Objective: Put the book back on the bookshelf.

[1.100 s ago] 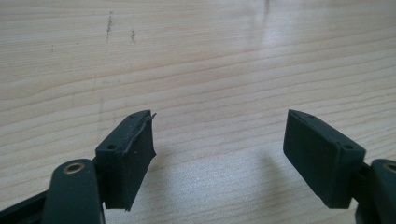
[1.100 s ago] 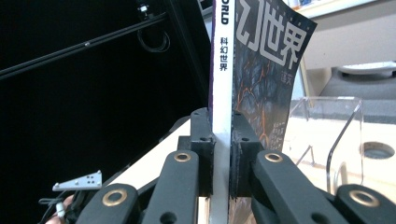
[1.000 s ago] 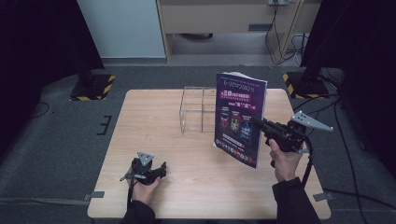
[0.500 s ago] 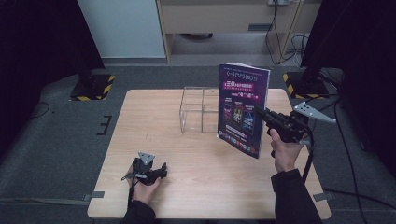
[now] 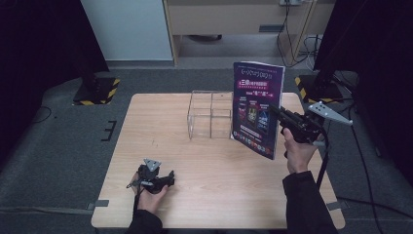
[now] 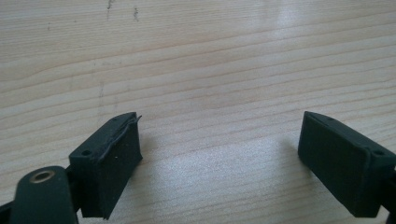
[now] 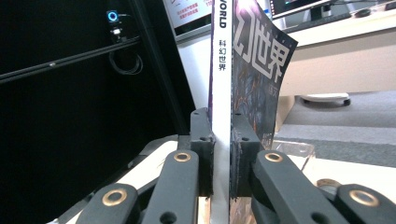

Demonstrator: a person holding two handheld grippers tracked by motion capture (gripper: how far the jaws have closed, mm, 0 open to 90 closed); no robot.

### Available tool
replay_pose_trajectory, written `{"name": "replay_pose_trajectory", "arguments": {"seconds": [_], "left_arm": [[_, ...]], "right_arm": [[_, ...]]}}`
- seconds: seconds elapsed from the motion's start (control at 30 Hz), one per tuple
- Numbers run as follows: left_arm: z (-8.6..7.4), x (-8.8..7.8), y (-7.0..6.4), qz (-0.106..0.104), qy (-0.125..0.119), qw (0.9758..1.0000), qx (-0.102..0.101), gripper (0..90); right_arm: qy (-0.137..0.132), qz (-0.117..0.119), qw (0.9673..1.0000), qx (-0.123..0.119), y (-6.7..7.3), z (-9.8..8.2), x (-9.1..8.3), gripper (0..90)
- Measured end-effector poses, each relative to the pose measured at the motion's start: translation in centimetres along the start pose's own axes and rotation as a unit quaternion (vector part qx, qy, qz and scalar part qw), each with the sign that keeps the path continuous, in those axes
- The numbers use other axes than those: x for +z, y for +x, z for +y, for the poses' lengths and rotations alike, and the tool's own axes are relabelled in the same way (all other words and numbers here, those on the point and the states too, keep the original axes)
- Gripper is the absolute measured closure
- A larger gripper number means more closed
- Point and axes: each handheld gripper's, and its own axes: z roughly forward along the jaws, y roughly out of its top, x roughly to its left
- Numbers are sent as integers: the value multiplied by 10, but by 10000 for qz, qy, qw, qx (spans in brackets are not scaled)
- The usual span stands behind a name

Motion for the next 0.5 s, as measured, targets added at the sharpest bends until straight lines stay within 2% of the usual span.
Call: {"name": "replay_pose_trajectory", "arguments": {"seconds": [0.5], "left_arm": [[0, 0, 0, -12, 2, 10000, -2, 117]], "right_arm": [[-8, -305, 9995, -74, -16, -4, 18, 830]]}}
